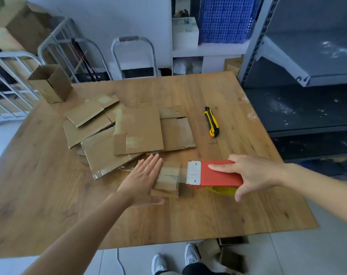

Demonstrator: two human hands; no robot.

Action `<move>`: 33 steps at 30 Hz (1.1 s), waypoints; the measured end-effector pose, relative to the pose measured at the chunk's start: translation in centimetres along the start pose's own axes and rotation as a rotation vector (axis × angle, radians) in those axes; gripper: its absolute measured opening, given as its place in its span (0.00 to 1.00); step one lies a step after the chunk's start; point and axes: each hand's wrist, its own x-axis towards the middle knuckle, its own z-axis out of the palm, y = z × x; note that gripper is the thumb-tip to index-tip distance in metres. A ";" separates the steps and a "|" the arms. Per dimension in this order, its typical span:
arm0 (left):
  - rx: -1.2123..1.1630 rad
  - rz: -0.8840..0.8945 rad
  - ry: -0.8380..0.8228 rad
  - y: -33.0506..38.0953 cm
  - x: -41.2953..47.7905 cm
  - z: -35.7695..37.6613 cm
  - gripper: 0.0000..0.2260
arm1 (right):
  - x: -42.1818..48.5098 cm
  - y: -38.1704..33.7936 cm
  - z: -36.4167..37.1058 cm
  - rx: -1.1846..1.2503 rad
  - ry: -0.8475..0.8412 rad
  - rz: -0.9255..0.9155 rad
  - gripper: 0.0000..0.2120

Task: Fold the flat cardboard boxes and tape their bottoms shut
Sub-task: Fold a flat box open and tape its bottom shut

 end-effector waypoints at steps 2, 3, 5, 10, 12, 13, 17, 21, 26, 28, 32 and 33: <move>0.015 -0.001 -0.015 0.0 0.1 -0.1 0.55 | -0.3 0.1 0.3 -0.009 -0.012 -0.001 0.51; 0.023 0.000 -0.023 0.0 0.2 -0.1 0.55 | -0.4 0.1 0.4 -0.020 -0.018 -0.001 0.50; 0.025 0.000 -0.037 0.1 0.2 -0.2 0.54 | -0.5 0.0 0.4 -0.046 -0.023 -0.001 0.50; 0.020 0.002 -0.061 0.0 0.1 -0.3 0.54 | -0.9 0.0 0.5 -0.065 -0.009 -0.005 0.50; 0.027 0.009 -0.066 0.1 0.1 -0.4 0.55 | -1.1 0.0 0.7 -0.049 -0.018 -0.001 0.50; 0.032 0.013 -0.069 0.1 0.2 -0.4 0.55 | -1.2 -0.1 0.8 -0.041 -0.028 0.001 0.50; -0.003 0.004 -0.086 -0.1 0.4 -0.3 0.54 | -0.3 -0.9 0.6 -0.076 -0.048 0.011 0.49; -0.180 -0.038 -0.066 0.0 0.6 -0.5 0.51 | 0.6 -1.9 -0.1 -0.135 -0.032 -0.004 0.44; -0.367 -0.249 -0.014 2.1 1.8 -1.6 0.52 | 1.2 -2.8 -0.7 -0.183 -0.026 -0.002 0.42; -0.292 -0.362 -0.011 3.6 2.6 -1.8 0.47 | 1.4 -2.9 -0.6 -0.178 -0.024 -0.001 0.44; -0.171 -0.400 0.018 4.3 2.9 -1.0 0.45 | -0.2 -1.5 -0.3 -0.090 -0.033 0.009 0.49; -0.176 -0.401 0.020 4.1 2.9 -0.8 0.45 | -0.8 -1.1 -0.1 -0.053 -0.023 0.012 0.49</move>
